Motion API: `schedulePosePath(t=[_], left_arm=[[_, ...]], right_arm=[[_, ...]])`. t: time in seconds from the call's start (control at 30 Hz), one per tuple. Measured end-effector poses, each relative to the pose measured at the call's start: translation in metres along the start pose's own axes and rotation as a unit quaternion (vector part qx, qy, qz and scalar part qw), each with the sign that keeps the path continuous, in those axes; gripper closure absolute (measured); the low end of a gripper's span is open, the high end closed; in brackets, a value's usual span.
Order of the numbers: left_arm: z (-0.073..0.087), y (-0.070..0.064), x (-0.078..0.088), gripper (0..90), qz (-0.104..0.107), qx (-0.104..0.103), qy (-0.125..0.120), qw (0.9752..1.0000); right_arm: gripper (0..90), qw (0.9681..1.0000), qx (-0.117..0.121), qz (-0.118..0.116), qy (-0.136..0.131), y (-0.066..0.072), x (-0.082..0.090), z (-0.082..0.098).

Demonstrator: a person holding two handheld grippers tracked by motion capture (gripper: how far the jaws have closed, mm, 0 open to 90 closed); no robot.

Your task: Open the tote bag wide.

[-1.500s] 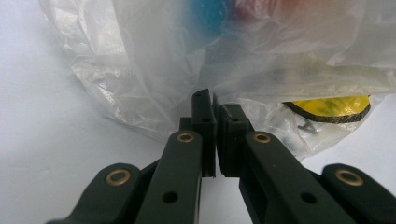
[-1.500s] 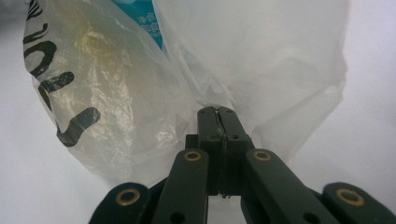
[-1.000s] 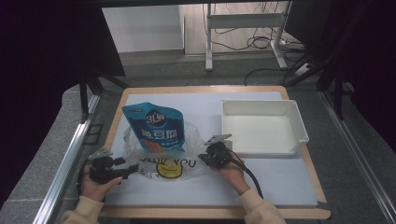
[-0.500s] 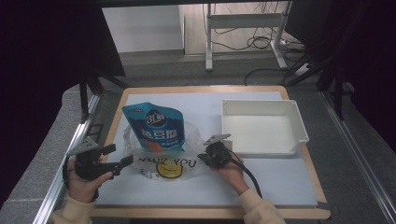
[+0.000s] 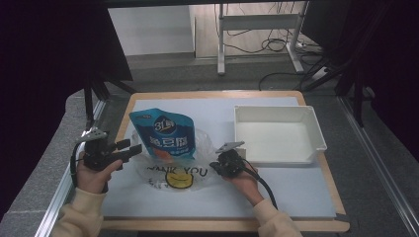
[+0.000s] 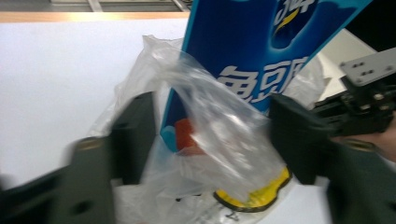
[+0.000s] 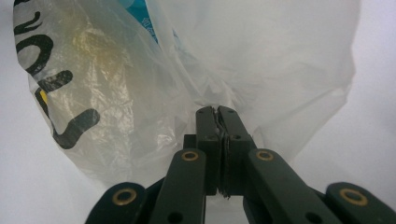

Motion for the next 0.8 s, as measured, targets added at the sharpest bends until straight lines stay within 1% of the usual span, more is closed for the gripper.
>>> schedulePosePath(t=[0.07, 0.17, 0.23, 0.33, 0.43, 0.6, 0.8], left_arm=[[0.003, 0.003, 0.0, 60.0, -0.003, -0.003, 0.003, 1.0], [0.008, 0.008, 0.001, 73.2, -0.004, 0.001, 0.003, 1.0], [0.01, 0.013, 0.001, 79.1, -0.004, 0.005, 0.004, 1.0], [0.012, 0.017, 0.0, 82.6, -0.006, 0.005, 0.006, 1.0], [0.015, 0.02, -0.001, 83.9, -0.009, 0.005, 0.009, 0.9999], [0.021, 0.025, -0.002, 84.3, -0.011, 0.01, 0.015, 0.9998], [0.03, 0.034, -0.004, 84.5, -0.018, 0.019, 0.022, 0.9994]], right_arm=[[87.3, 1.0, 0.0, 0.001, 0.0, 0.0, 0.0, 0.0], [87.1, 1.0, 0.001, 0.002, -0.001, 0.0, 0.0, 0.0], [87.0, 1.0, 0.003, 0.003, -0.001, 0.0, 0.0, 0.0], [86.7, 1.0, 0.003, 0.003, -0.003, 0.0, 0.001, -0.001], [86.7, 1.0, 0.003, 0.003, -0.004, 0.0, 0.001, -0.001], [86.7, 1.0, 0.001, 0.004, -0.007, -0.001, 0.004, -0.002], [86.7, 1.0, 0.002, 0.004, -0.004, -0.001, 0.004, 0.0]])
Point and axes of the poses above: each handheld gripper's, and its own axes: x roughly backward along the jaws, z roughly out of its underside, y roughly to its left, the point moved 9 cm from there along -x, roughly forward along the jaws, and after that the axes turned 6 degrees about z, right-handed, at the moved point
